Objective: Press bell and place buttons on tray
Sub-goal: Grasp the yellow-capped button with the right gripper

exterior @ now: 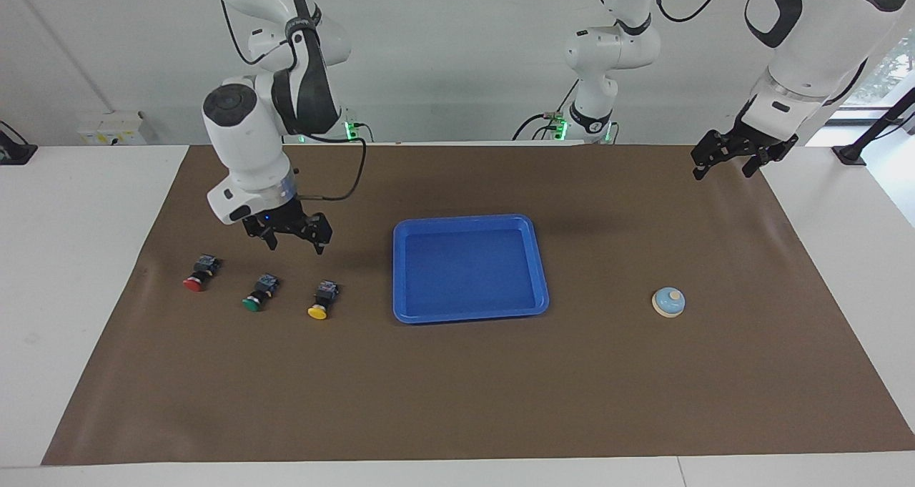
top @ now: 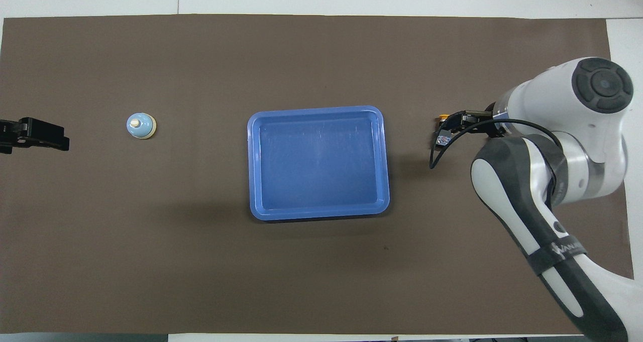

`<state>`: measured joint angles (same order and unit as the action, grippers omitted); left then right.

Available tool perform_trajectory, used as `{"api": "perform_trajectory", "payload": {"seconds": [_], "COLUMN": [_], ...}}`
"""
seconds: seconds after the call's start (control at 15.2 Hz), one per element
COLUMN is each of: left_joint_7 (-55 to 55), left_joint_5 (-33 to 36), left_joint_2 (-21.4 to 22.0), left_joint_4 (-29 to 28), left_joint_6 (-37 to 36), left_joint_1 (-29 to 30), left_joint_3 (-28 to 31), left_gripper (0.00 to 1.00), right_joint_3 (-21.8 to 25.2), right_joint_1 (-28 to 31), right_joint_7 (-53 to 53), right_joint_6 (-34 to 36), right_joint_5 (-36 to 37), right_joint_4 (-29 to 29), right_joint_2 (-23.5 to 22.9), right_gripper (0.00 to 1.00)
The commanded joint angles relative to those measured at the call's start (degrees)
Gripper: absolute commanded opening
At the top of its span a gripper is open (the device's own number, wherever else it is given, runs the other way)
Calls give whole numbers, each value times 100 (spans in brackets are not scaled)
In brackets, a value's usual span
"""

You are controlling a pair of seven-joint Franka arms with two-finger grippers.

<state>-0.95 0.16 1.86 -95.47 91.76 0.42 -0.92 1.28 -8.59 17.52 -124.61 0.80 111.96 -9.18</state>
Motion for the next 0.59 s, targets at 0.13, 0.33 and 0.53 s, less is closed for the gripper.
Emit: {"api": "perform_trajectory", "payload": {"seconds": [0.13, 0.33, 0.53], "left_joint_7": [-2, -11, -11], "left_joint_5": [98, 98, 98], "left_joint_2": [-125, -116, -116], "left_joint_4": [196, 196, 196], "left_joint_6": [-255, -334, -299], "left_joint_1": [-51, -60, -69], "left_joint_3": [-5, -5, -14], "left_gripper": [100, 100, 100], "right_joint_3": [4, 4, 4], "right_joint_1": [-37, -72, -90], "right_joint_7": [462, 480, 463], "right_joint_6": [-1089, -1417, -1408], "right_joint_5": [8, -1, 8], "right_joint_4": [28, -104, -96], "right_joint_2": [-838, -1191, -1209], "right_gripper": [100, 100, 100]}}
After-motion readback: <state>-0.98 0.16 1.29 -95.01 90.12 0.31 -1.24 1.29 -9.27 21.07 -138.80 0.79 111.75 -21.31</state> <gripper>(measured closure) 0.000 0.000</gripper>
